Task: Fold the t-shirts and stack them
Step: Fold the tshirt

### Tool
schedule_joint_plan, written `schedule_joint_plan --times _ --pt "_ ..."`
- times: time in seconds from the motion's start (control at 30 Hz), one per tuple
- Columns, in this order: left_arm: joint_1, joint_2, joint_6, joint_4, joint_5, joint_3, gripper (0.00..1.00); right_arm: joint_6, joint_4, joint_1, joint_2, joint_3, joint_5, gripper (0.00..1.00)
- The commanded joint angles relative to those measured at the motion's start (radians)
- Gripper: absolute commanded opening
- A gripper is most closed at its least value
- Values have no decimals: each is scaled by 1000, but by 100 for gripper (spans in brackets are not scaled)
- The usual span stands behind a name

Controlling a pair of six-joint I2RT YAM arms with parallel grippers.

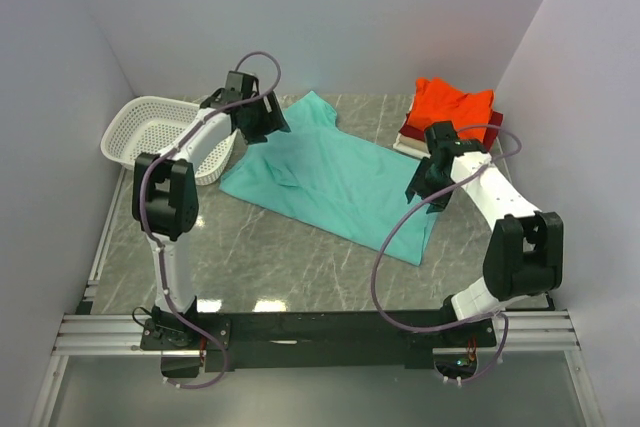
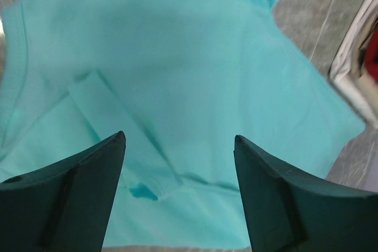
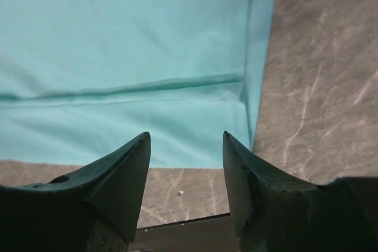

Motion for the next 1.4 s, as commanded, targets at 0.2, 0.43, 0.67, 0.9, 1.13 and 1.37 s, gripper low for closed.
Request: schedule_joint_plan --times 0.2,0.43,0.67,0.9,1.13,1.37 --pt "-17 -182 26 115 11 -320 84 -75 119 136 31 -69 -146 57" --pt "-17 -210 -7 246 66 -481 86 -102 179 167 143 -116 -147 55" --pt "-17 -199 -12 284 23 -538 86 -107 145 162 212 -139 -114 54" --pt "-22 -199 14 252 -58 -574 86 -78 118 144 216 -227 -88 54" --pt "-51 -278 11 223 -146 -666 87 -66 119 127 162 -308 -100 54" --pt "-121 -337 -12 237 -128 -682 88 -84 111 127 116 -299 -123 54"
